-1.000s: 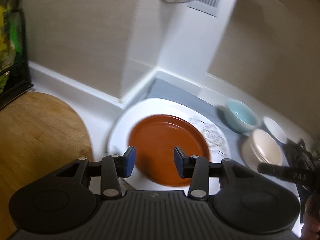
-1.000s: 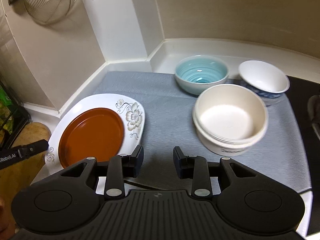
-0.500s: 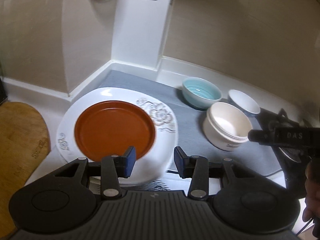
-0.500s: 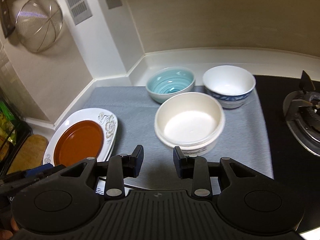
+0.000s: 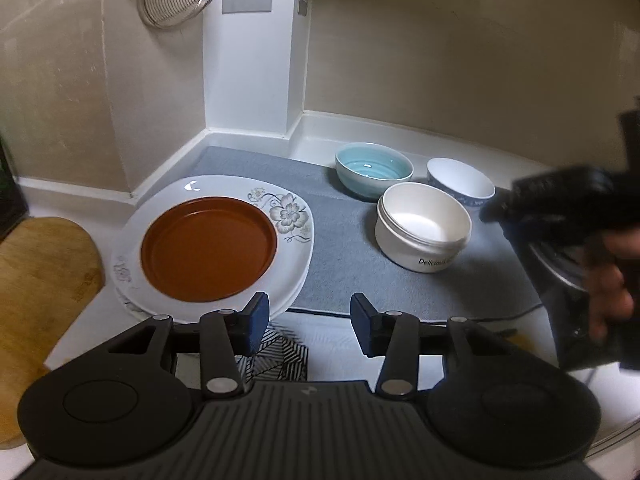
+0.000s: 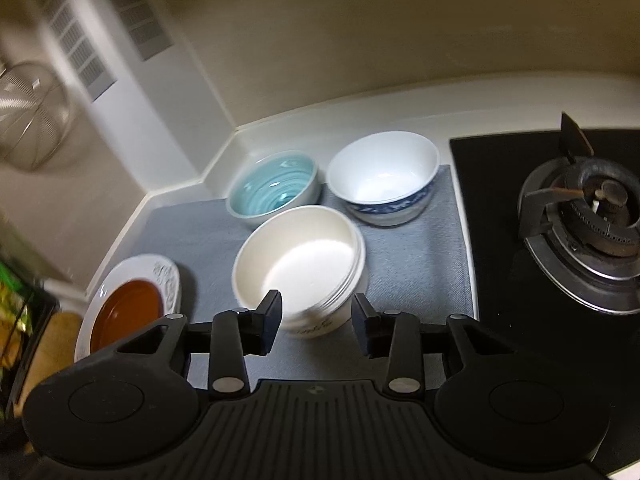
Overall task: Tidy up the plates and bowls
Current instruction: 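Withdraw the left gripper and move the right gripper to the cream bowls, then grasp the rim of the cream bowl stack with the right gripper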
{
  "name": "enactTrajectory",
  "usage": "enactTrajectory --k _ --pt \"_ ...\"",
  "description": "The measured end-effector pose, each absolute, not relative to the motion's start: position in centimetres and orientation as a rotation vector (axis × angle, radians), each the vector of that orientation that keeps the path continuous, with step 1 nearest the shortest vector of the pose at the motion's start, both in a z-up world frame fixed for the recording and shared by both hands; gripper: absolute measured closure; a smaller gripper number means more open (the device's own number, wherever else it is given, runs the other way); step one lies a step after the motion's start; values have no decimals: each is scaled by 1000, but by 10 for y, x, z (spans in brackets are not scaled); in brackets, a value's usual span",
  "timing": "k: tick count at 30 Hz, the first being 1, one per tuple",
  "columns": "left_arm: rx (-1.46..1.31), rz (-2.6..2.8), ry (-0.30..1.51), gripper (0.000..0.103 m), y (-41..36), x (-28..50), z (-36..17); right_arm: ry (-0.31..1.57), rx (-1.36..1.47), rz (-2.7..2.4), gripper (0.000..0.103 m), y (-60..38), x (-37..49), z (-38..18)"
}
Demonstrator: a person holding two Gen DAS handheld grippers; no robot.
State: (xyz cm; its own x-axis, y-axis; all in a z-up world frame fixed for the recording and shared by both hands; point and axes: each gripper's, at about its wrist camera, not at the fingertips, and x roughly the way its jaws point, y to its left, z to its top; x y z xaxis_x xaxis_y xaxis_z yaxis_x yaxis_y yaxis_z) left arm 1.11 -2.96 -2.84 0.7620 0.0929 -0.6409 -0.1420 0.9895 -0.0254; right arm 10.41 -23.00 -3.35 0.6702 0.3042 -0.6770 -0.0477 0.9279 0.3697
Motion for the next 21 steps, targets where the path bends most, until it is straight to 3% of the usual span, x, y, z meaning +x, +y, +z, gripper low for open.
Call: enactTrajectory --k 21 --pt "-33 241 739 51 -53 -22 -17 939 419 213 60 -240 161 -78"
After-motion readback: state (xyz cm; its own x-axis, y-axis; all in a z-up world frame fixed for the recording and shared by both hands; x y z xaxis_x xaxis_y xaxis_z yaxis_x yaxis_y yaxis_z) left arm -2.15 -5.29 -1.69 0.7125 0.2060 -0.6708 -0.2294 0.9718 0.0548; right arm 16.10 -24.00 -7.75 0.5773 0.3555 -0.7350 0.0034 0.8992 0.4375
